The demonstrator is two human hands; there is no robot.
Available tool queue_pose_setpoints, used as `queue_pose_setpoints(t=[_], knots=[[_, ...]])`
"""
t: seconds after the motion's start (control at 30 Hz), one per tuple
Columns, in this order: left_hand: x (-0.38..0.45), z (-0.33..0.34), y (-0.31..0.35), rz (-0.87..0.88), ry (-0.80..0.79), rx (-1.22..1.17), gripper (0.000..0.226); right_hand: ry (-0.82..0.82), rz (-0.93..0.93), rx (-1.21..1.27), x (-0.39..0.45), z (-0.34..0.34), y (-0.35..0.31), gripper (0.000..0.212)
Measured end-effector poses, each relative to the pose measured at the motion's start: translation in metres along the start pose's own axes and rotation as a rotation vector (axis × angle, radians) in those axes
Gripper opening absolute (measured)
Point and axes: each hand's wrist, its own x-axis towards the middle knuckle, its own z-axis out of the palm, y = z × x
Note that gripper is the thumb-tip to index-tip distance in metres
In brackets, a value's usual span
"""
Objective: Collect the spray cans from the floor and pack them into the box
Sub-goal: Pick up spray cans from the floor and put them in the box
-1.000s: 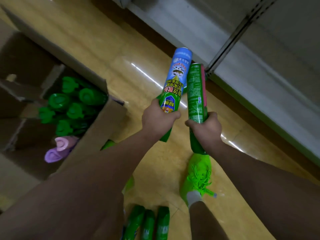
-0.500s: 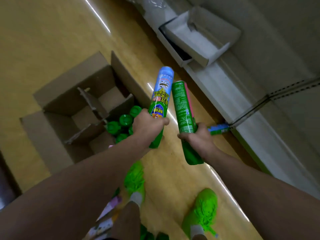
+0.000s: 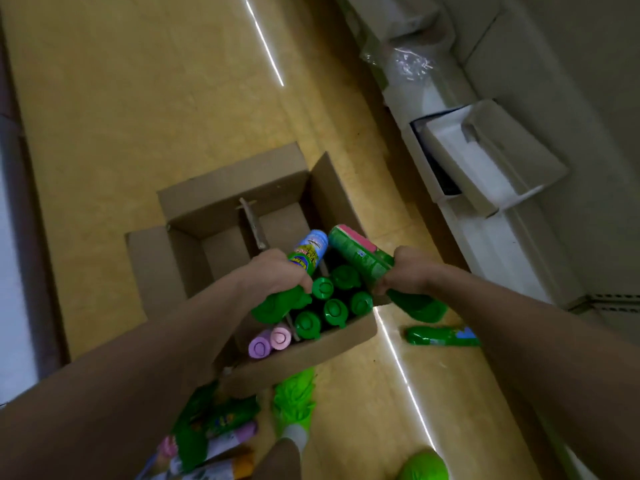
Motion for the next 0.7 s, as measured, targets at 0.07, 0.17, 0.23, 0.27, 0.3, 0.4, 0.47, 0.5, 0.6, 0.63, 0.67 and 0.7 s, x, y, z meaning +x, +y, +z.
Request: queue_pose_setpoints(t=[0.07, 0.17, 0.23, 0.27, 0.3, 0.4, 0.47, 0.5, 0.6, 0.63, 0.67, 0.7], knots=[[0.008, -0.009, -0.001, -0.011, -0.065, 0.017, 0.047, -0.026, -0.013, -0.153, 0.008, -0.008, -0.016, 0.052], [0.019, -0.014, 0.001, -0.006, -0.134, 0.062, 0.04, -0.077, -0.032, -0.345, 0.021, -0.013, -0.037, 0.054], [0.025, -0.014, 0.003, 0.003, -0.178, 0.093, 0.042, -0.107, -0.035, -0.447, 0.029, -0.014, -0.048, 0.057], [0.029, -0.013, 0.005, 0.007, -0.203, 0.095, 0.046, -0.112, -0.04, -0.494, 0.033, -0.014, -0.053, 0.059], [0.033, -0.012, 0.007, 0.013, -0.223, 0.092, 0.051, -0.115, -0.051, -0.541, 0.036, -0.014, -0.059, 0.062], [0.044, -0.007, 0.015, 0.015, -0.237, 0.041, 0.07, -0.108, -0.09, -0.657, 0.045, -0.011, -0.073, 0.064], [0.054, -0.002, 0.018, 0.02, -0.216, 0.01, 0.075, -0.108, -0.134, -0.736, 0.053, -0.011, -0.083, 0.059], [0.059, 0.002, 0.019, 0.023, -0.205, -0.01, 0.074, -0.117, -0.151, -0.77, 0.058, -0.01, -0.087, 0.067], [0.08, 0.015, 0.021, 0.032, -0.18, -0.056, 0.058, -0.085, -0.206, -0.798, 0.088, -0.003, -0.091, 0.043], [0.087, 0.02, 0.022, 0.028, -0.169, -0.065, 0.05, -0.051, -0.221, -0.786, 0.097, 0.0, -0.091, 0.039], [0.094, 0.024, 0.021, 0.017, -0.15, -0.077, 0.043, -0.014, -0.236, -0.762, 0.107, 0.005, -0.088, 0.036], [0.101, 0.029, 0.019, 0.004, -0.131, -0.095, 0.039, 0.025, -0.263, -0.734, 0.115, 0.01, -0.085, 0.034]])
